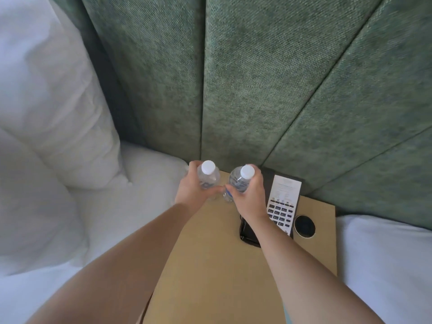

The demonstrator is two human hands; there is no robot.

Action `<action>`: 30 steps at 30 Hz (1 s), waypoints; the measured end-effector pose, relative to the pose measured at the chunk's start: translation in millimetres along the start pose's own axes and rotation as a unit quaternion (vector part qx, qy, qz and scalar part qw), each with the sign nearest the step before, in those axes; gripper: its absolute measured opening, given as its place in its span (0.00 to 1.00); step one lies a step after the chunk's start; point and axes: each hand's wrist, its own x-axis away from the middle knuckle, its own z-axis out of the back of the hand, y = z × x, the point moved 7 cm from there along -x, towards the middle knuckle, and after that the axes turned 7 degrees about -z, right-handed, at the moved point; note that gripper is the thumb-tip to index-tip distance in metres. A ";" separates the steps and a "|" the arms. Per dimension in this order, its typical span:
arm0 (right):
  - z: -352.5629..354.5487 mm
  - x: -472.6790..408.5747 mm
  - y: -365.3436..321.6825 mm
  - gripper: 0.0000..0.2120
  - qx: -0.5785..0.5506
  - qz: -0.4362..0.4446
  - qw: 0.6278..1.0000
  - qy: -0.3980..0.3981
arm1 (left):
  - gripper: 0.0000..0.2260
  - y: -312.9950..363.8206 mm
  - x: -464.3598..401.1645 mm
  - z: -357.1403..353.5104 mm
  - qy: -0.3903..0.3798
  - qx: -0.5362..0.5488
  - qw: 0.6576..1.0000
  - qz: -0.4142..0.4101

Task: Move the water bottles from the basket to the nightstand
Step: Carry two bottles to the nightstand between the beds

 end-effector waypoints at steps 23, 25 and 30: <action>78.7 97.5 -56.6 0.34 0.133 -0.044 0.990 0.020 | 0.32 79.3 105.9 53.8 0.000 -0.201 0.979 -0.036; 98.9 126.8 -70.5 0.31 0.149 -0.040 0.987 0.040 | 0.29 91.5 135.2 57.7 -0.015 -0.226 0.972 -0.068; 151.7 211.4 -82.8 0.26 0.193 -0.034 0.977 0.080 | 0.30 112.9 204.7 51.4 -0.087 -0.272 0.943 -0.168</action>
